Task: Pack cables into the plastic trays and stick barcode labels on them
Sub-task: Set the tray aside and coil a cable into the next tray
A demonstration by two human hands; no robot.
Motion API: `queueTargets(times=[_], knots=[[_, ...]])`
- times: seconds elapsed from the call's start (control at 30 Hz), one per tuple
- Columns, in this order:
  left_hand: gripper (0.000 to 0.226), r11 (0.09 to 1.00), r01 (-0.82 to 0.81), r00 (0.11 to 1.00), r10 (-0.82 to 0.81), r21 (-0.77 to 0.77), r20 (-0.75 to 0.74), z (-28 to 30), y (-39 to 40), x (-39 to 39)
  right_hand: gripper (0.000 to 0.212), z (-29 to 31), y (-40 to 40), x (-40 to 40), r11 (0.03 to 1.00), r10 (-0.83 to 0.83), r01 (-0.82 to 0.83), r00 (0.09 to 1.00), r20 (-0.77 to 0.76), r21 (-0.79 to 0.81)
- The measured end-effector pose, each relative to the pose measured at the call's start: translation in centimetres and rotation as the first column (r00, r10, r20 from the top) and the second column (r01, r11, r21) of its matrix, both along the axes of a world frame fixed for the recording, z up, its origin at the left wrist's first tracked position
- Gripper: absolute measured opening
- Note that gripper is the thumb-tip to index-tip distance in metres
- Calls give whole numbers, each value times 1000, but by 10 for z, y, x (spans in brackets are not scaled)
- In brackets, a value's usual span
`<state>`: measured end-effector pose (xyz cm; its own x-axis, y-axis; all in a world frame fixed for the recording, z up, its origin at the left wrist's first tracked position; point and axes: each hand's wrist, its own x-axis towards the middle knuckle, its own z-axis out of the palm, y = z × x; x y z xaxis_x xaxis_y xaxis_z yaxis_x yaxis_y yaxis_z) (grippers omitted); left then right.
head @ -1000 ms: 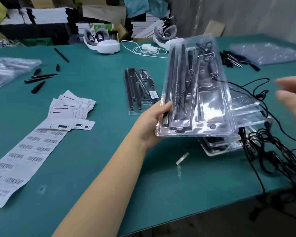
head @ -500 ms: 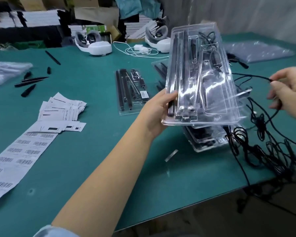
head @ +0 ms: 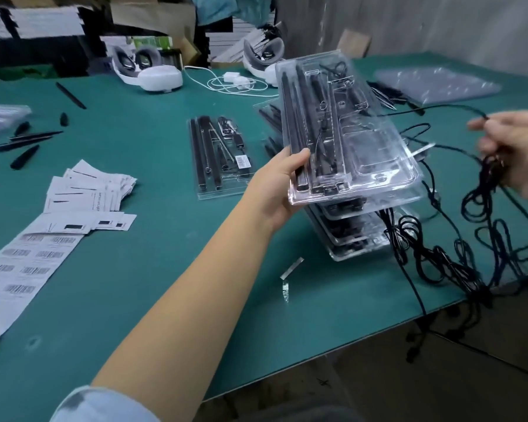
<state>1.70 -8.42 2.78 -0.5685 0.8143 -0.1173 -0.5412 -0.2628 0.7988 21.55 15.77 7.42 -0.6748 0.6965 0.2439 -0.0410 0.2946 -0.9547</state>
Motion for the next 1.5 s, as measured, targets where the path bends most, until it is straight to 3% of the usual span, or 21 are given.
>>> queueTargets(times=[0.07, 0.13, 0.2, 0.3, 0.47, 0.6, 0.7, 0.77, 0.9, 1.0, 1.03, 1.13, 1.2, 1.27, 1.33, 1.4, 1.47, 1.5], knots=[[13, 1000, 22, 1000, -22, 8, -22, 2, 2, 3, 14, 13, -8, -11, 997, -64, 58, 983, -170, -41], [13, 999, 41, 998, -41, 7, -45, 2, 4, 6, 15, 17, -16, -18, 993, -111, 116, 981, -159, 20], [21, 1000, 27, 999, -27, -13, -45, 2, 6, 8, 22, 7, -21, -19, 979, -179, 179, 984, -8, 97], [42, 998, -12, 1000, 12, -57, 0, 2, 7, 6, 29, -16, -16, -7, 979, -202, 193, 963, 180, 70], [37, 997, 3, 1000, -3, -72, 0, 0, 7, 6, 24, -49, -3, 16, 994, 60, -103, 830, 554, 47], [48, 997, -11, 1000, 11, -82, -7, 2, 6, 4, 23, -57, 2, 22, 988, -7, -79, 833, 553, 131], [56, 992, -32, 999, 32, -119, -1, 1, 6, 5, 17, -56, -1, 16, 958, -213, 84, 848, 485, 275], [59, 991, -36, 999, 35, -131, -10, 0, 6, 5, 25, -55, -3, 12, 918, -328, 174, 839, 435, 356], [59, 988, -37, 999, 34, -151, -26, 1, 5, 4, 29, -46, -6, 3, 987, -159, 147, 919, 362, 62], [60, 986, -63, 998, 62, -157, -10, 3, 4, 5, 17, -44, -2, 3, 987, -157, 129, 899, 410, 94], [60, 985, -70, 998, 69, -160, -10, 3, 5, 5, 16, -44, 0, 4, 991, -130, 126, 914, 384, 36], [59, 985, -71, 997, 71, -159, -5, 5, 5, 6, 23, -42, 3, 11, 919, -32, 75, 992, 119, -387], [59, 985, -70, 997, 71, -156, 2, 6, 5, 7, 28, -43, 3, 12, 892, -91, 99, 995, 39, -441], [58, 987, -73, 997, 75, -145, 5, 9, 5, 8, 32, -45, 2, 9, 943, -227, 256, 962, 152, -213], [52, 989, -64, 998, 65, -130, 0, 11, 5, 10, 37, -47, 3, 8, 888, -452, 414, 864, 222, 200], [31, 993, -50, 998, 46, -110, -39, 11, 5, 12, 37, -42, -2, 12, 656, -632, 513, 775, 31, 553], [15, 997, -42, 996, 36, -69, -78, 10, 2, 15, 37, -31, -8, 16, 456, -591, 584, 763, -262, 672], [13, 998, -49, 996, 47, -33, -74, 8, 0, 16, 37, -24, -13, 17, 419, -533, 609, 766, -360, 674]])
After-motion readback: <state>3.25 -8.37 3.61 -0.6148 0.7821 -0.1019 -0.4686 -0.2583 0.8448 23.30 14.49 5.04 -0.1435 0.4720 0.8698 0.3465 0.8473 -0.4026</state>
